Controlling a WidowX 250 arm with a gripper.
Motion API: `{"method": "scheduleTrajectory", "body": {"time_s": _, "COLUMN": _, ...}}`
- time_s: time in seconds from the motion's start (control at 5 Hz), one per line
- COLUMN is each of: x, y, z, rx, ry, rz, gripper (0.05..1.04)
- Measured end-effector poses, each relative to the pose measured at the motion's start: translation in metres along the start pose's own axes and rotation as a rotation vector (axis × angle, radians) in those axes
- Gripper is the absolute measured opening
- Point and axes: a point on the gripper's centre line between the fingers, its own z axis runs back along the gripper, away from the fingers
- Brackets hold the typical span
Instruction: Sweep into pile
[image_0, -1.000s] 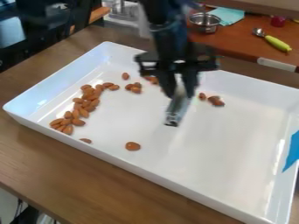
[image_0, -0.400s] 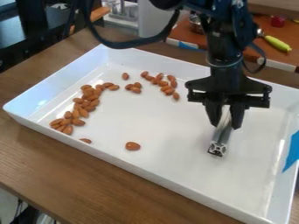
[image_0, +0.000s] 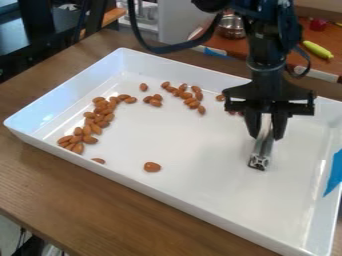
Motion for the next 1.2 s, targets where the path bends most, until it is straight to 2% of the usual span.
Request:
{"method": "scheduleTrajectory", "body": {"time_s": 0.2, "x": 0.012, "y": 0.013, "z": -0.001, "rx": 0.008, "ry": 0.007, "rz": 0.038, "gripper": 0.328}}
{"method": "scheduleTrajectory", "body": {"time_s": 0.8, "x": 0.03, "y": 0.074, "z": 0.004, "rx": -0.002, "ry": 0.079, "rz": 0.166, "gripper": 0.328}}
{"method": "scheduleTrajectory", "body": {"time_s": 1.0, "x": 0.036, "y": 0.096, "z": 0.009, "rx": -0.006, "ry": 0.076, "rz": 0.191, "gripper": 0.328}}
{"method": "scheduleTrajectory", "body": {"time_s": 1.2, "x": 0.043, "y": 0.126, "z": 0.017, "rx": 0.001, "ry": 0.052, "rz": 0.252, "gripper": 0.328}}
